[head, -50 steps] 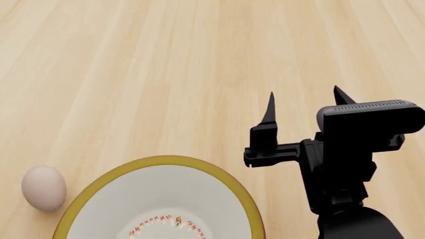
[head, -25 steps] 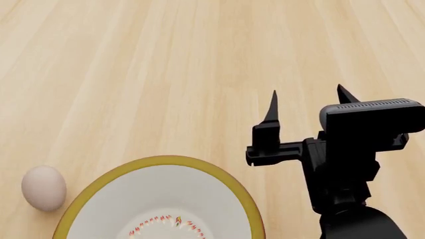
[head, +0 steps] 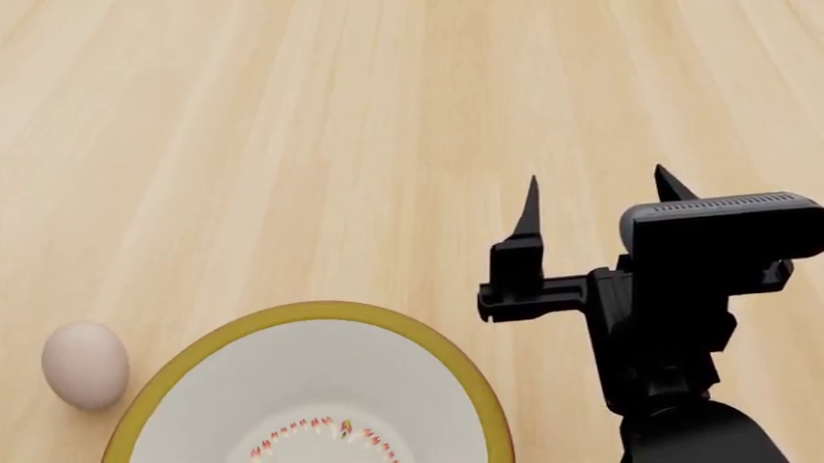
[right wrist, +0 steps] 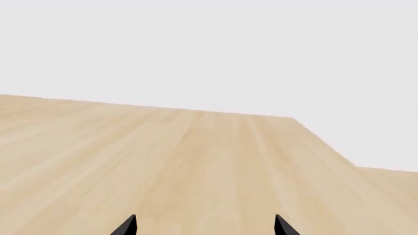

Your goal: Place the eggs and milk next to the bowl.

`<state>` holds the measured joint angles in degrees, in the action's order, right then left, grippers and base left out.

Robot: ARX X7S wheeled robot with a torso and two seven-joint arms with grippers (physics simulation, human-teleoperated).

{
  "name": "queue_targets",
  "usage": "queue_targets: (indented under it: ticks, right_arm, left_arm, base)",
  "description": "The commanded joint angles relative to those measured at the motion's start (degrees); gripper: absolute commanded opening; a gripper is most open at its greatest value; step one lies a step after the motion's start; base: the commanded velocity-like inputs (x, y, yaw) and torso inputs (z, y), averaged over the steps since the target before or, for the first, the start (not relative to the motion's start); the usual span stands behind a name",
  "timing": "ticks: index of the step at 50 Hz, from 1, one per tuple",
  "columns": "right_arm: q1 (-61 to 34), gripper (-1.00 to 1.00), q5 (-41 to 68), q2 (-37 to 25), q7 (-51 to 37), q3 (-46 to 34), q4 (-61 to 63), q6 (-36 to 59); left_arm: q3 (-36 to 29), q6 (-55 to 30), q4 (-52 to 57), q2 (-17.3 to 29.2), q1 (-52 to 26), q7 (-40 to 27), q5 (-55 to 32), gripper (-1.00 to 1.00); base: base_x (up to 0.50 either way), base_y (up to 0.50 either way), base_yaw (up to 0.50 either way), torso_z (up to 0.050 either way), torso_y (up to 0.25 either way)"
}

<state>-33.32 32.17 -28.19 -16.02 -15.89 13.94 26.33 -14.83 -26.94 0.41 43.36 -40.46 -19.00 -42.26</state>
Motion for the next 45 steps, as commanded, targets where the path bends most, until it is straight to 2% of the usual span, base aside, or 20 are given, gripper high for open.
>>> queue_targets:
  ticks: [1,28,37,45]
  right_arm:
    - [0.24,1.00,-1.05,0.93,0.95,1.27,-0.39,-0.49]
    - [0.35,1.00,-0.55,0.42,0.27,1.39,0.66,0.16]
    - [-1.81,1.00,3.29,-1.90,-8.35,3.62,9.58,12.96]
    - [-2.11,1.00,4.63,-2.09,-13.23,5.60,10.91,17.87]
  left_arm:
    - [1.47,1.20,-0.98,-1.62,0.78,0.95,0.94,1.00]
    - [1.35,1.54,0.12,-1.35,1.55,1.42,0.82,1.00]
    - [0.22,1.96,-0.91,-2.12,0.89,2.14,1.82,1.00]
    - [-0.15,2.28,-1.30,-2.23,0.74,2.34,2.40,1.00]
  base:
    - [0.00,0.00,0.00,0.000,0.250]
    - [0.00,0.00,0.00,0.000,0.248]
    - [0.00,0.00,0.00,0.000,0.000]
    - [0.00,0.00,0.00,0.000,0.000]
